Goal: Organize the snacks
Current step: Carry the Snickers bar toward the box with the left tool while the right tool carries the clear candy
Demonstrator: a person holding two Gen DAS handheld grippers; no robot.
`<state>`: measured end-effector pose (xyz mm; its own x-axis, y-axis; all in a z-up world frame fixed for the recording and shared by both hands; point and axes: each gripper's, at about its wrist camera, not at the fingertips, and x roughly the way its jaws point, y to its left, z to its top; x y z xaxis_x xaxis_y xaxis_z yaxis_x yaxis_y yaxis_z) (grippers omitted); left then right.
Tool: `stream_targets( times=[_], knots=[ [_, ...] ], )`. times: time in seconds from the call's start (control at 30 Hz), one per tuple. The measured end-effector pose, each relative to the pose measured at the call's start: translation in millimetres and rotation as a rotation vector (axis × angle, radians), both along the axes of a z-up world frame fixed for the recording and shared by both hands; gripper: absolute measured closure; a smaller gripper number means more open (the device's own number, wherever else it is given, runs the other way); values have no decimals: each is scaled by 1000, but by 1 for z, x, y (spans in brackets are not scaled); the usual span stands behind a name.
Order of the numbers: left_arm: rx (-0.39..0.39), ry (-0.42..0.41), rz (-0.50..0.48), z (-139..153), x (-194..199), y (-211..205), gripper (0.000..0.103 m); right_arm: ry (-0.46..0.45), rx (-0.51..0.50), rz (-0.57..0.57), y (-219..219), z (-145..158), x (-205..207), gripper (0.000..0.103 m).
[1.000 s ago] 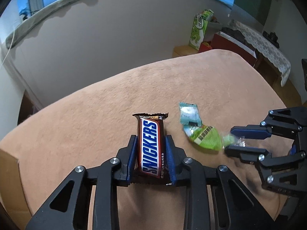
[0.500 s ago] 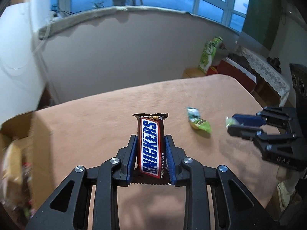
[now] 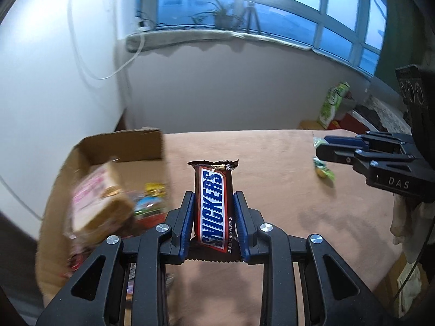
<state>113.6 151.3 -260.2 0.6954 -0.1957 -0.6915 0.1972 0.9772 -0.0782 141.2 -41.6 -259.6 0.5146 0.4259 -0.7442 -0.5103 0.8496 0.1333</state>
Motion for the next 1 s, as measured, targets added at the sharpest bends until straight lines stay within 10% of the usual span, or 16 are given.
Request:
stream_targets(
  times=[1.0],
  knots=[
    [1, 23, 178, -11, -24, 110, 76, 58, 27, 175, 167, -12, 43, 78]
  ],
)
